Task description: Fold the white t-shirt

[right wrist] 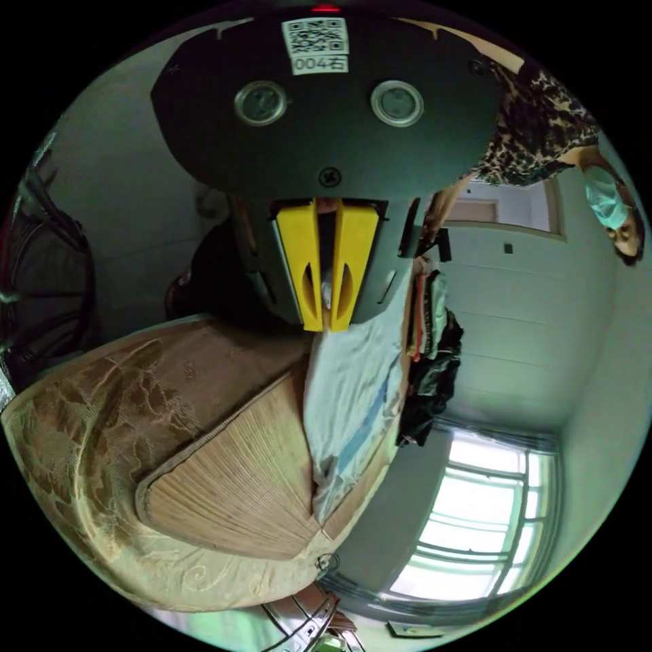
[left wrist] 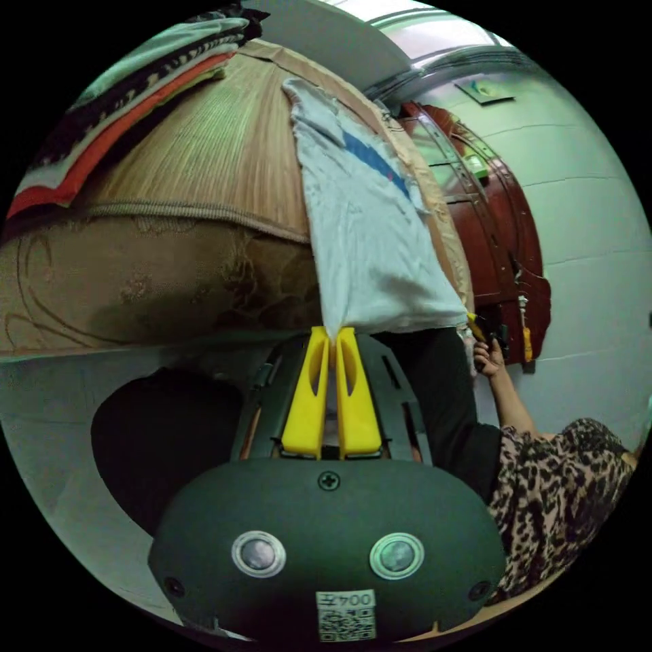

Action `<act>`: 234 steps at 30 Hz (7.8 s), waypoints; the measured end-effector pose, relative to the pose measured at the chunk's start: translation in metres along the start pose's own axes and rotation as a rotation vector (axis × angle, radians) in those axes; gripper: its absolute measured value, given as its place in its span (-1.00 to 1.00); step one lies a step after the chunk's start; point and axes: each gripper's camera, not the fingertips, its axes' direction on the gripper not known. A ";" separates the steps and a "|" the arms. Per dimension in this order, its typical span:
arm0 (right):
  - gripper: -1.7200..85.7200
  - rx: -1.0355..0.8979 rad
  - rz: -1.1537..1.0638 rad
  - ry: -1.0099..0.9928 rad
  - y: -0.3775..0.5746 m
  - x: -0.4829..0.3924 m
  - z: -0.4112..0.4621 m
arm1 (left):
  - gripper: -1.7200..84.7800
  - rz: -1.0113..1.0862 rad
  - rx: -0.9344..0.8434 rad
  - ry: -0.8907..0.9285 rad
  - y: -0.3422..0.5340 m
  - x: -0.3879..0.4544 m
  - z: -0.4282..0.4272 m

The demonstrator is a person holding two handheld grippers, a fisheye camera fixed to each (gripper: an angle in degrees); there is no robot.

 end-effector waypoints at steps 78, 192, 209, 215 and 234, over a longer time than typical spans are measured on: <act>-0.74 0.031 -0.355 0.612 -0.030 -0.200 0.118 | -0.74 0.331 0.155 -0.405 -0.128 0.078 0.124; -0.98 -0.346 -0.732 0.543 -0.433 -0.389 0.354 | -0.96 0.518 -0.165 -0.611 -0.303 0.158 0.411; -0.98 -0.256 -0.578 0.637 -0.176 -0.360 0.290 | -0.96 0.500 -0.002 -0.582 -0.183 0.227 0.319; -0.98 -0.281 -0.478 0.772 -0.074 -0.311 0.315 | -0.95 0.412 0.024 -0.677 -0.085 0.203 0.324; -0.81 0.036 -0.527 0.393 0.099 -0.301 0.260 | -0.80 0.234 0.274 -0.274 -0.011 0.249 0.183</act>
